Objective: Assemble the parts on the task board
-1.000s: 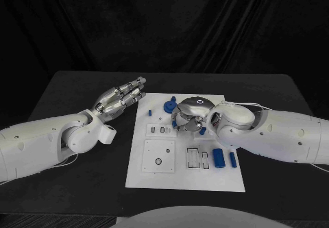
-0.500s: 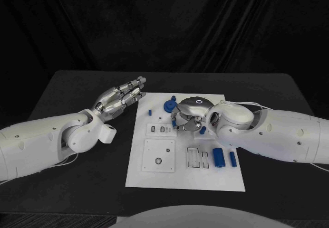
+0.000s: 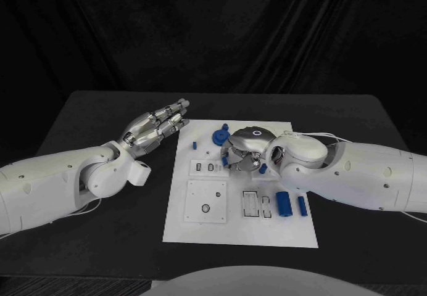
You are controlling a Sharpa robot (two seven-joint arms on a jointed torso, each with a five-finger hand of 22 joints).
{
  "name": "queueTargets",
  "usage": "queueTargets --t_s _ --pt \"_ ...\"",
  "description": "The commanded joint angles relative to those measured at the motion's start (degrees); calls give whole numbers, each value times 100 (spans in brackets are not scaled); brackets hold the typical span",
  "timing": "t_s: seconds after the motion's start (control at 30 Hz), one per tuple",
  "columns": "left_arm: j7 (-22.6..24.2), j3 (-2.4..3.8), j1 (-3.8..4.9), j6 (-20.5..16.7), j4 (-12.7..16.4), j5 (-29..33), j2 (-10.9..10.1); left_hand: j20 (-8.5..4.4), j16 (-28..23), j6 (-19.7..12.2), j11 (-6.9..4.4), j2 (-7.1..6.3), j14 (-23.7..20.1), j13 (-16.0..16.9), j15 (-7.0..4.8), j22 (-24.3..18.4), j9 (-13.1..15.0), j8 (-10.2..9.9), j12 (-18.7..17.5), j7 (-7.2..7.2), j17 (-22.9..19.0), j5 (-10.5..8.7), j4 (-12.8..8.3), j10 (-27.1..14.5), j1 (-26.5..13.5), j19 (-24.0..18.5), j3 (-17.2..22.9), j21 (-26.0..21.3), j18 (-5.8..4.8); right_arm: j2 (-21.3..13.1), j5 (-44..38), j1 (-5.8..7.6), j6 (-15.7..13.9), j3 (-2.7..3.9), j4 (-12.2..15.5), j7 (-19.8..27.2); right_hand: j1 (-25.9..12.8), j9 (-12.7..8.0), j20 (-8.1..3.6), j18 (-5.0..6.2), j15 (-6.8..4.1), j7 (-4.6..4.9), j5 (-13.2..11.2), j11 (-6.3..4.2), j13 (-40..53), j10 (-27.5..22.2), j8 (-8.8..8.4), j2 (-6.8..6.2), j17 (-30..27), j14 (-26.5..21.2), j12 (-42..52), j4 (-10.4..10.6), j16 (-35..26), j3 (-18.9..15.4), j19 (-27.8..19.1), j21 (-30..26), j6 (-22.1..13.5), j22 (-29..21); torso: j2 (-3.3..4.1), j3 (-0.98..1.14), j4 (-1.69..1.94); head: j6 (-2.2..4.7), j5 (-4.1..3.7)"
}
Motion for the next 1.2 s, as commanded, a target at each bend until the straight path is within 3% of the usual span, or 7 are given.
queueTargets --t_s 0.03,0.5,0.63,0.8,0.93,1.03,1.2 --pt "49 4 -7 76 1 -18 5 26 -3 -51 56 9 -8 -7 46 7 -4 9 -11 11 6 32 -13 -4 47 1 56 16 101 3 -42 -18 130 -2 -4 -86 -47 -6 42 15 42 -1 -27 51 1506 606 -30 27 773 456 15 -12 -35 -26 7 -16 -42 862 5 0 3 8 -11" --pt "44 4 -8 74 -16 -18 6 26 -3 -51 56 9 -8 -7 46 7 -4 9 -11 11 6 32 -13 -4 47 1 56 16 101 -24 -42 -18 54 -2 4 -2 -172 -442 83 28 82 47 -790 96 1506 606 -624 -22 726 442 15 19 -67 -229 7 -138 -882 863 -2 -1 2 -3 -14" --pt "53 4 -8 58 -14 -18 -5 26 -4 -54 58 6 -9 -8 45 6 -4 8 -12 13 6 31 -19 -7 46 1 66 16 101 -80 -42 -17 -264 -1 33 118 -218 -727 64 25 60 14 -1134 69 1506 606 -846 -133 735 446 15 228 -56 -400 25 -143 -1289 873 0 0 1 11 -8" --pt "80 4 -8 -15 12 -17 -44 26 -4 -41 59 1 -9 -7 43 6 -2 10 -11 14 6 32 -23 -6 47 1 69 16 101 -232 -42 21 -854 0 160 313 -127 -900 55 14 55 20 -1296 69 1506 606 -839 -284 766 459 15 608 -28 -503 58 -103 -1315 891 1 2 3 40 18" --pt "162 6 -6 -233 97 -17 -124 57 8 74 97 -126 10 3 57 18 13 47 7 51 13 22 -104 33 68 30 89 36 104 -448 -35 235 -1317 1 360 461 -84 -998 62 9 64 38 -1387 85 1506 606 -756 -329 777 463 15 932 -15 -566 74 -91 -1191 898 -1 5 2 70 39" --pt "251 7 8 -514 204 -117 -214 243 69 162 176 -214 100 25 114 63 18 74 60 119 45 13 -143 141 74 159 134 124 109 -667 99 465 -1542 1 564 520 -135 -1039 65 8 70 44 -1416 88 1506 606 -728 -353 776 463 15 1087 -15 -608 78 -87 -1147 901 -1 7 2 88 51" --pt "403 9 48 -1162 392 -600 -351 417 888 418 622 -438 1167 344 179 368 45 126 1148 294 293 -186 0 1544 166 1317 327 813 119 -1078 502 851 -1825 1 878 548 -296 -1067 72 -4 91 100 -1438 122 1506 606 -628 -440 794 466 15 1133 0 -727 93 -42 -955 915 -10 16 -5 116 73"
